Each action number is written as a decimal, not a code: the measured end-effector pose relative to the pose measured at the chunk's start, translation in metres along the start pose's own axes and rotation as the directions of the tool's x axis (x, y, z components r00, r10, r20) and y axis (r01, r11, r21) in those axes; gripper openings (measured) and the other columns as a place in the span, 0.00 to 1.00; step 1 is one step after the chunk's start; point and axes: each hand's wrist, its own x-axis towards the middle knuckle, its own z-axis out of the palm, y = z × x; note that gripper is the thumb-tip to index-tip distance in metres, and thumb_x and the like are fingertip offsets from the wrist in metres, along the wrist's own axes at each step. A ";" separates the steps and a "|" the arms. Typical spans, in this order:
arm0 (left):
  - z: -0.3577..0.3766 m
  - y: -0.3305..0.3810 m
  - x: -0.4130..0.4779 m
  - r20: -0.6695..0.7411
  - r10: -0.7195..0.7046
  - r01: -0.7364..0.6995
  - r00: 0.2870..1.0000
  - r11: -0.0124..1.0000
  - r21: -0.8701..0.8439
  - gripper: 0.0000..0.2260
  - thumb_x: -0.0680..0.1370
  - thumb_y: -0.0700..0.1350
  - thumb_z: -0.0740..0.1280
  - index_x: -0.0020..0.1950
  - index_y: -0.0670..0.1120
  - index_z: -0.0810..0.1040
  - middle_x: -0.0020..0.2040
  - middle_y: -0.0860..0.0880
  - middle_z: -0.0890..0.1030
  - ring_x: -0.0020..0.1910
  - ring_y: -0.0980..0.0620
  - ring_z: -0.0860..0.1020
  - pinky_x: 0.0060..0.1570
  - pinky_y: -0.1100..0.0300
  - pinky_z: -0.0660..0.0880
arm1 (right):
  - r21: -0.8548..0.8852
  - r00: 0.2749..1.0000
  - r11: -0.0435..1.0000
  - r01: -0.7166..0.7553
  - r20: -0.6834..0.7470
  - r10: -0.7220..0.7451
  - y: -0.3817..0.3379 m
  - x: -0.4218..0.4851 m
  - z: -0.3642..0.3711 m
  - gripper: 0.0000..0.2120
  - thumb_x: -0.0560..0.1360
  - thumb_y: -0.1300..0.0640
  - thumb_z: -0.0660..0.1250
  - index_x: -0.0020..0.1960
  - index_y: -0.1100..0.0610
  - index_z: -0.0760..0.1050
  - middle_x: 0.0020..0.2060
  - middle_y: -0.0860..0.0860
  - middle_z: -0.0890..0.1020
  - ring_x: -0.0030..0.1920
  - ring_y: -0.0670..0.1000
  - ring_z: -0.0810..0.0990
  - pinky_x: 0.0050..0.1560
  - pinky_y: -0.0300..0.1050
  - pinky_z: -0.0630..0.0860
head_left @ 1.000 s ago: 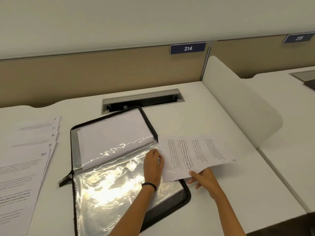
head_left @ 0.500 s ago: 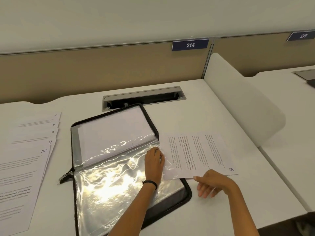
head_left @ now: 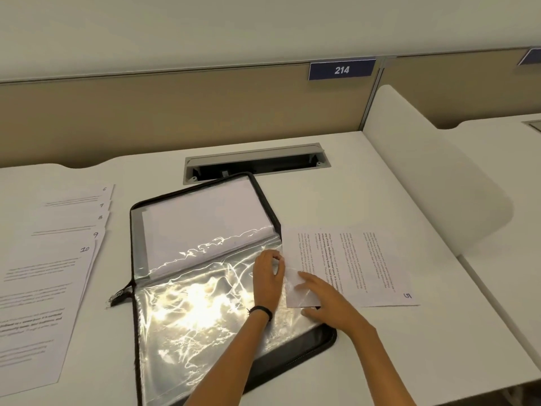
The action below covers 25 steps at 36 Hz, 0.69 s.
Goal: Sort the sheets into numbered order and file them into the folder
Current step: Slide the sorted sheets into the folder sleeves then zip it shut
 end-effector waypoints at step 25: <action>-0.012 0.011 0.000 0.037 -0.018 0.020 0.999 0.999 -0.044 0.04 0.78 0.39 0.65 0.44 0.47 0.74 0.44 0.57 0.75 0.46 0.59 0.73 0.47 0.65 0.70 | -0.066 0.999 0.997 -0.033 -0.022 0.032 0.013 -0.010 -0.001 0.32 0.77 0.63 0.62 0.76 0.48 0.53 0.70 0.37 0.55 0.69 0.36 0.53 0.68 0.28 0.48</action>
